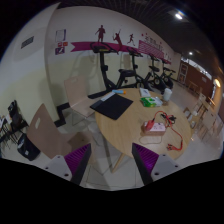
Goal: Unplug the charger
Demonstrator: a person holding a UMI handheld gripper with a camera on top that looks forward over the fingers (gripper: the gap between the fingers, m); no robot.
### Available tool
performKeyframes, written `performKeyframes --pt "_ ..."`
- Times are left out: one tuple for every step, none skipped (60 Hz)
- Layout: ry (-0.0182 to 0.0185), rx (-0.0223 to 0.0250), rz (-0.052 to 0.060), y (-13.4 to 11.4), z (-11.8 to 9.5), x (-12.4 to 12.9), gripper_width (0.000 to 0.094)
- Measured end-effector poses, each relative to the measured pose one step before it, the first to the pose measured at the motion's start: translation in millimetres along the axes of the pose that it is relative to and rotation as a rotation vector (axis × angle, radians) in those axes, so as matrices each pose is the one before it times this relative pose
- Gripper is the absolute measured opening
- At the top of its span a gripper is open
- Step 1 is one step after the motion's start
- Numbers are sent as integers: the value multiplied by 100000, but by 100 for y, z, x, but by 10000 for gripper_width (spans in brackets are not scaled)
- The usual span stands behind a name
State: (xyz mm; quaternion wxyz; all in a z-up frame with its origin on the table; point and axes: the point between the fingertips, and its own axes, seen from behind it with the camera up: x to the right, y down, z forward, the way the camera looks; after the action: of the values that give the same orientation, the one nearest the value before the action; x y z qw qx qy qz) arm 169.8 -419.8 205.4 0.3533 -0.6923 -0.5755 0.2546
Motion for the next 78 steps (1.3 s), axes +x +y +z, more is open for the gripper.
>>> performKeyframes --pt "572 92 600 497 -277 -434 858" --pt "362 67 513 22 6 155 857" --pt "335 133 429 42 15 190 858" --pt "403 315 345 52 -7 279 862" --pt "517 396 297 79 -4 349 862" --pt "671 431 196 21 -23 447 862" --pt "744 375 119 85 -21 480 855" --pt "381 418 113 27 407 1420 857" --pt "608 315 31 77 22 550 860" --pt "552 330 -80 32 105 435 857" --pt "457 365 -69 38 146 422 858" --pt "497 260 -39 82 140 446 858" --pt "607 207 25 135 133 526 861" --pt "654 227 73 147 181 564 860" --pt "772 152 46 -44 -40 378 858" --pt "593 406 70 102 120 520 858" --pt "648 491 102 88 204 548 859" --pt "863 407 -29 -140 278 153 859" --pt "585 607 -143 276 149 920 859" --pt "732 569 -177 78 249 551 859" --pt "925 344 -106 -25 161 174 861" --pt "631 624 72 261 398 925 856" --pt "937 413 91 -110 384 162 861" --pt "629 373 79 145 125 470 857" --pt "409 317 137 118 317 452 854" --pt "56 391 228 297 405 785 857" --pt "208 204 301 -72 348 -62 855" --pt "-94 364 330 142 326 285 858" --pt "-158 431 327 148 364 334 860" --pt "-106 507 295 126 397 298 857" --pt "4 555 261 109 367 276 855" --pt "151 572 187 78 470 313 855" --pt "241 495 49 103 444 333 856" --pt "241 486 -118 103 435 334 851" --pt "204 539 -133 83 494 276 853" --pt "204 589 -135 79 477 283 852" --pt "218 546 -64 98 496 274 857" --pt "289 491 -41 107 516 299 854" --pt "370 390 45 128 500 311 859" --pt "383 308 164 145 521 308 856" --pt "335 334 311 96 546 306 858" --pt "231 428 398 118 585 258 856" --pt "173 496 431 86 539 241 859" --pt "232 416 389 93 525 245 854" --pt "380 138 333 118 611 245 856" --pt "527 -164 286 204 626 256 852" --pt "454 -266 201 218 590 275 852" --pt "231 -131 195 135 621 223 852" --pt "-140 -28 349 138 650 89 852" --pt "-514 -77 490 112 578 49 851" --pt "-741 -81 610 59 576 -15 855" --pt "-789 14 729 63 601 -58 852" --pt "-783 134 712 17 591 -52 856" --pt "-614 193 588 -16 599 -49 857" --pt "-370 177 307 -37 651 31 853" --pt "-210 214 95 -28 636 46 852" --pt "-321 224 -49 -67 648 8 858" --pt "-389 259 -55 -101 648 -314 856" --pt "-555 228 1 -66 589 -48 858" --pt "-405 198 -31 -46 577 -36 858" --pt "-208 164 10 -59 669 2 854" --pt "-33 89 31 -57 603 39 852" --pt "-44 35 -15 -20 581 90 854" --pt "-193 127 4 -66 703 98 851" --pt "-173 -43 -178 -37 607 0 853" --pt "-142 -65 -196 -15 588 33 856" --pt "-86 -63 -183 16 572 36 855" --pt "-144 -1 -173 -11 576 25 853" --pt "-221 91 -101 42 461 176 858" --pt "-188 80 -87 23 865 -13 857" --pt "-211 10 -13 -14 527 41 857" --pt "-217 -48 23 8 533 59 853" --pt "-241 -84 -42 4 505 16 854" --pt "-229 -133 2 13 549 22 853" --pt "-286 -8 95 -18 463 4 856" --pt "-517 83 264 -45 163 36 854" --pt "-463 207 132 -22 737 18 853" --pt "-408 163 35 -55 388 -25 858"
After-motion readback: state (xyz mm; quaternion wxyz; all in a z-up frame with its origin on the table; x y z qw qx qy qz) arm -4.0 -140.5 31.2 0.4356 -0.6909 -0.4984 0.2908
